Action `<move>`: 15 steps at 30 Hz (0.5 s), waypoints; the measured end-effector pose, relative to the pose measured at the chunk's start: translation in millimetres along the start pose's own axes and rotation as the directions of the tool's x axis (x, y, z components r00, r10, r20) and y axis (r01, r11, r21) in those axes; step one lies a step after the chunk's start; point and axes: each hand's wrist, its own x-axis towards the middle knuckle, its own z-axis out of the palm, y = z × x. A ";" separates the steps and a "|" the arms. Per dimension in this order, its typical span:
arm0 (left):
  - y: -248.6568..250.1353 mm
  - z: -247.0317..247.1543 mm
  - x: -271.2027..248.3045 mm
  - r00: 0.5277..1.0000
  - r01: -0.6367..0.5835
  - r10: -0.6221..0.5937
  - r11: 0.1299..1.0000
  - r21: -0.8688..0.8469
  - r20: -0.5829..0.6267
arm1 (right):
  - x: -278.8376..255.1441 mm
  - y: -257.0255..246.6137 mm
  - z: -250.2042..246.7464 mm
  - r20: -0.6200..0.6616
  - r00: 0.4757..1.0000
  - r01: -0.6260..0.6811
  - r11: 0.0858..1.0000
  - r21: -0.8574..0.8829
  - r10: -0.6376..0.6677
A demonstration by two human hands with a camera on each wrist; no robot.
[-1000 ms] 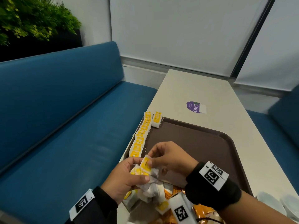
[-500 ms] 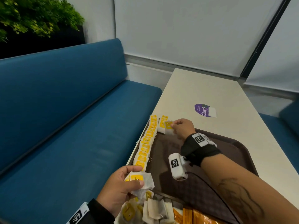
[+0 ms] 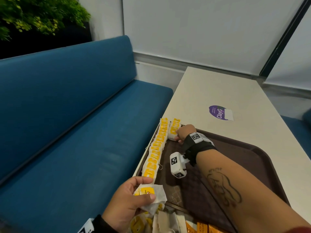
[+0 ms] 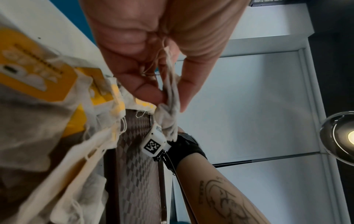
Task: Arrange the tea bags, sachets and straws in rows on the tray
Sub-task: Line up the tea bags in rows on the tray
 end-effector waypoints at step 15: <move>10.3 23.5 -16.4 0.983 -0.164 0.164 0.986 -0.003 0.077 | -157.9 16.8 -36.2 0.541 0.673 0.268 0.848 0.458 -0.505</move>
